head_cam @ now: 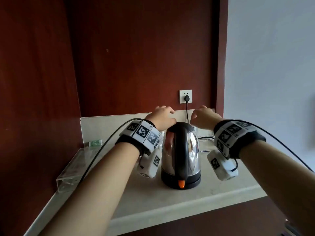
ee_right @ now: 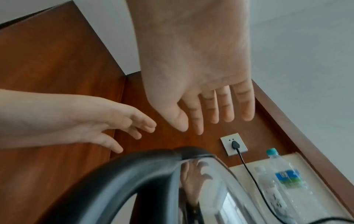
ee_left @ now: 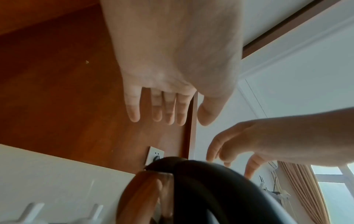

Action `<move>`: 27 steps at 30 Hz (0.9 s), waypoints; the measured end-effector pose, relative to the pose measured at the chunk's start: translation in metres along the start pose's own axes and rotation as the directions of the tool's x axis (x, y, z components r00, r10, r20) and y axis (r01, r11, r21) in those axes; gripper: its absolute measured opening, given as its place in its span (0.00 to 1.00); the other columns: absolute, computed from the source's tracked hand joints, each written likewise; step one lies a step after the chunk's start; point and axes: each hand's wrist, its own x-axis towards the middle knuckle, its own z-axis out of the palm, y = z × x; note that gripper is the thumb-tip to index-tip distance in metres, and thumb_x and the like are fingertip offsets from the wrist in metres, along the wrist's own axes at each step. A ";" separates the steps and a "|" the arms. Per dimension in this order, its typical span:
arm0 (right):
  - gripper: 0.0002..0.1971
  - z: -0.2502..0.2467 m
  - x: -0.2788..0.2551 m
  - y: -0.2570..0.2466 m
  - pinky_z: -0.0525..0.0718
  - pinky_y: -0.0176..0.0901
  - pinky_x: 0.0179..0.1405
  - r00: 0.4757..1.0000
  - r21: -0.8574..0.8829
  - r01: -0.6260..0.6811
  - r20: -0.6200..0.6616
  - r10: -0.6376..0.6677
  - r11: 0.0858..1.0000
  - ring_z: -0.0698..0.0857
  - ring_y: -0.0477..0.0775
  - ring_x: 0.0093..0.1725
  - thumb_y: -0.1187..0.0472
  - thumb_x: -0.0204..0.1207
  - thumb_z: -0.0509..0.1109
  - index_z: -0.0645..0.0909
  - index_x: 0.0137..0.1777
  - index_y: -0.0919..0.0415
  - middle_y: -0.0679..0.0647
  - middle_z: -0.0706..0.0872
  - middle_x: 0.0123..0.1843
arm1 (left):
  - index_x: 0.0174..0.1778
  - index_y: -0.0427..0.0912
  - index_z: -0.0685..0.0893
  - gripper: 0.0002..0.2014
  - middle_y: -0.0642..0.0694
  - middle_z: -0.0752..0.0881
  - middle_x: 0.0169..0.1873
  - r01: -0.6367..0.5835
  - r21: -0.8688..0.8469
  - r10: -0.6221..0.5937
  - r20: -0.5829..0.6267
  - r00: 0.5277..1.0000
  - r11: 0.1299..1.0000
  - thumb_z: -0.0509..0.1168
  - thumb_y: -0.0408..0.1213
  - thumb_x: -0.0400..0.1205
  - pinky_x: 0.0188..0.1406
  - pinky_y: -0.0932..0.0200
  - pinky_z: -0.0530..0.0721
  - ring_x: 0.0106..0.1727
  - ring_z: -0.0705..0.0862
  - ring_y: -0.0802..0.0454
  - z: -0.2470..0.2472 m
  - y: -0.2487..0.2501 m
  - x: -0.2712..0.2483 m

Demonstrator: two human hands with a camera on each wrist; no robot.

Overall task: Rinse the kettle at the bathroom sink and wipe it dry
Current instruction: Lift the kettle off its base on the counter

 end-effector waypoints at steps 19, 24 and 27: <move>0.11 0.033 -0.031 0.018 0.81 0.41 0.37 0.863 0.337 -0.248 0.503 0.048 0.908 0.82 0.49 0.35 0.60 0.80 0.63 0.83 0.38 0.58 0.51 0.85 0.38 | 0.74 0.47 0.69 0.23 0.42 0.70 0.75 0.134 0.013 -0.133 0.280 0.951 0.991 0.47 0.42 0.82 0.74 0.45 0.67 0.74 0.68 0.43 0.039 0.022 0.023; 0.13 0.032 -0.046 0.008 0.83 0.46 0.43 0.845 0.643 -0.362 0.532 -0.054 0.675 0.85 0.55 0.37 0.66 0.81 0.54 0.81 0.45 0.68 0.59 0.86 0.38 | 0.76 0.46 0.66 0.23 0.42 0.68 0.77 0.171 -0.051 -0.150 0.283 0.947 0.984 0.48 0.40 0.84 0.74 0.51 0.65 0.76 0.67 0.44 0.036 0.021 0.026; 0.16 0.033 -0.050 -0.002 0.82 0.49 0.45 0.841 0.747 -0.426 0.535 -0.080 0.510 0.83 0.58 0.36 0.63 0.81 0.50 0.78 0.48 0.71 0.63 0.84 0.38 | 0.78 0.45 0.64 0.23 0.40 0.65 0.78 0.176 -0.056 -0.157 0.252 0.955 0.983 0.47 0.36 0.84 0.77 0.50 0.63 0.78 0.63 0.42 0.036 0.023 0.027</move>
